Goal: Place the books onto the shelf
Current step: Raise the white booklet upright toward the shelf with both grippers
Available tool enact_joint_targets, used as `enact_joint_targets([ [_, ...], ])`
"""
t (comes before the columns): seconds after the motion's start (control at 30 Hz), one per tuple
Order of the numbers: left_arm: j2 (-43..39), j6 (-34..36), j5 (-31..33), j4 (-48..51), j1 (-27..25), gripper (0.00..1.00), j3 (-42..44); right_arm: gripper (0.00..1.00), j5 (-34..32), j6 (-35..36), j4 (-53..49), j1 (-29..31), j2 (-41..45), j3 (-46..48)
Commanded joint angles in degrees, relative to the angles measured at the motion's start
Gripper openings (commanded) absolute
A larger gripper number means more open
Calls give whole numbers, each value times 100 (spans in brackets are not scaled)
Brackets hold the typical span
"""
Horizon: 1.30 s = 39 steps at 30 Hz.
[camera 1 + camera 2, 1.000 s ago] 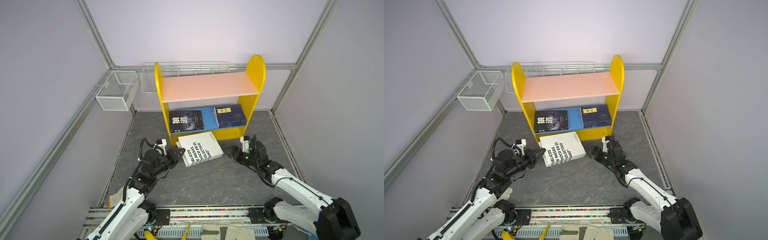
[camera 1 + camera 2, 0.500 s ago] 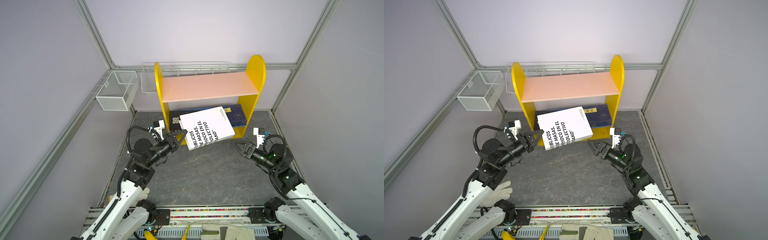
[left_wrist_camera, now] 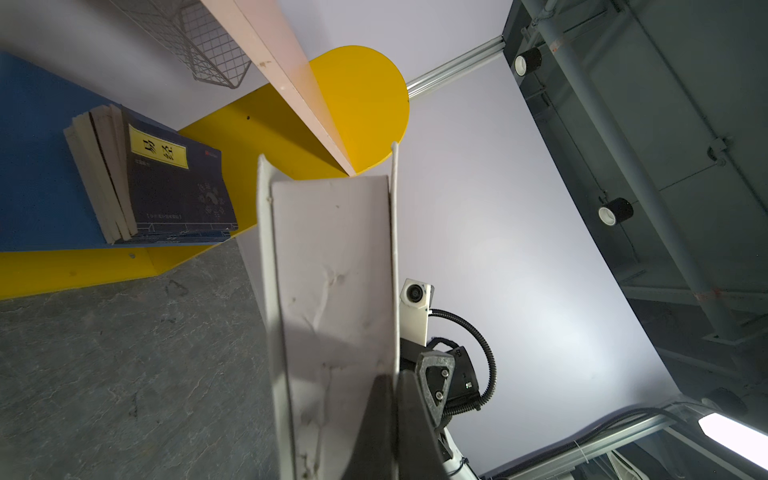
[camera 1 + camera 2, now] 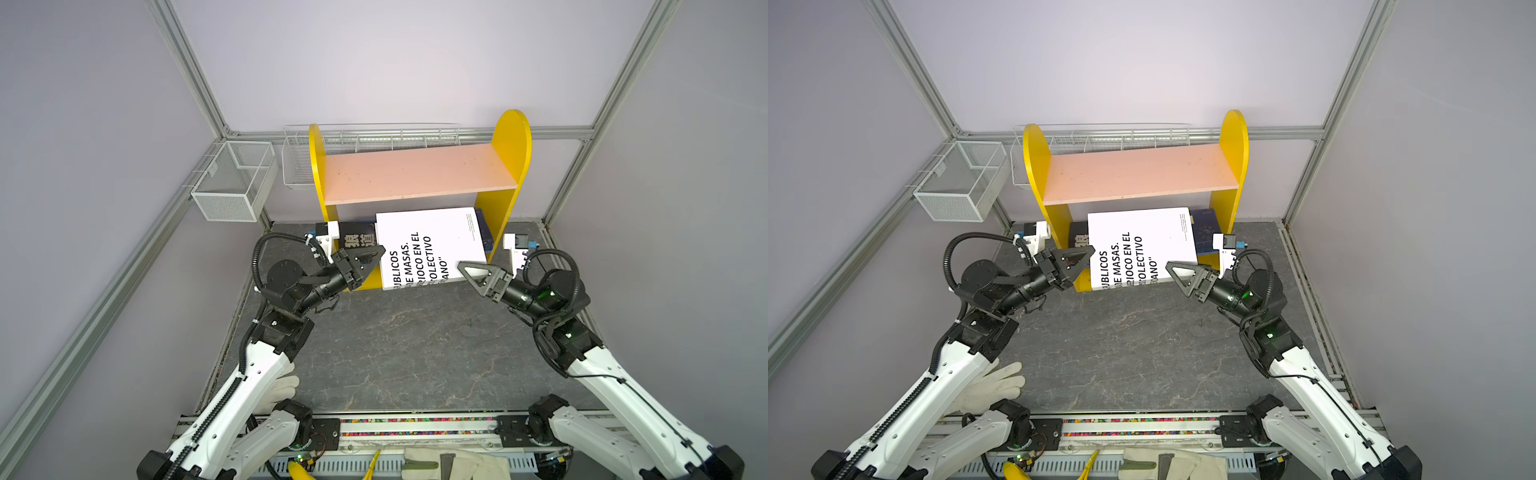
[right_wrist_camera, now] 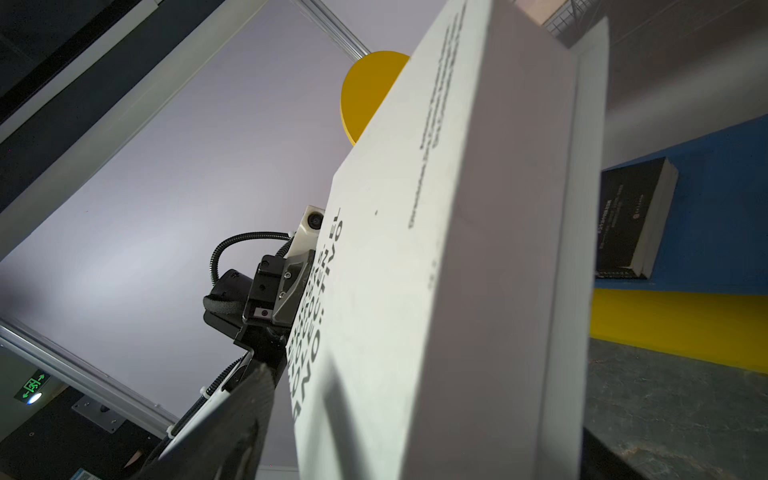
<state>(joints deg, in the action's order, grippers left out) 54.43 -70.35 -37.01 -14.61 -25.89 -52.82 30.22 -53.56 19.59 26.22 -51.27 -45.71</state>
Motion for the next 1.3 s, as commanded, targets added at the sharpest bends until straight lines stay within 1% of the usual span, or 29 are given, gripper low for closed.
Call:
enact_joint_targets([
  [0.0,17,104,-285,-214,-22,0,-305,93,221,174,144,-37,-120,-283],
  [0.03,29,121,-304,-198,-26,0,-316,97,265,173,109,-38,-145,-325],
  [0.07,45,142,-318,-185,-26,0,-325,98,305,163,97,-42,-164,-357],
  [0.17,98,204,-348,-182,-21,0,-364,82,332,62,107,-56,-165,-344],
  [0.27,169,354,-375,-81,-24,0,-458,69,317,-52,132,-83,-142,-283],
  [0.37,261,614,-382,152,-13,0,-643,63,273,-208,183,-124,-141,-220],
  [0.6,351,1423,-40,1013,113,0,-1090,55,70,-587,238,-213,-158,-148],
  [0.7,316,1693,184,1423,291,0,-1226,52,-19,-728,204,-264,-197,-168],
  [0.77,256,1726,278,1556,508,1,-1224,51,-95,-790,183,-303,-217,-190],
  [0.83,151,1687,300,1566,752,5,-1162,50,-168,-809,88,-333,-272,-300],
  [1.0,-77,2022,589,2041,967,24,-1249,48,-234,-874,-82,-348,-582,-799],
  [1.1,-177,2190,804,2213,972,31,-1318,47,-212,-1028,34,-346,-872,-1068],
  [1.27,-320,2524,1158,2600,981,35,-1397,44,-159,-1444,467,-345,-1418,-1492],
])
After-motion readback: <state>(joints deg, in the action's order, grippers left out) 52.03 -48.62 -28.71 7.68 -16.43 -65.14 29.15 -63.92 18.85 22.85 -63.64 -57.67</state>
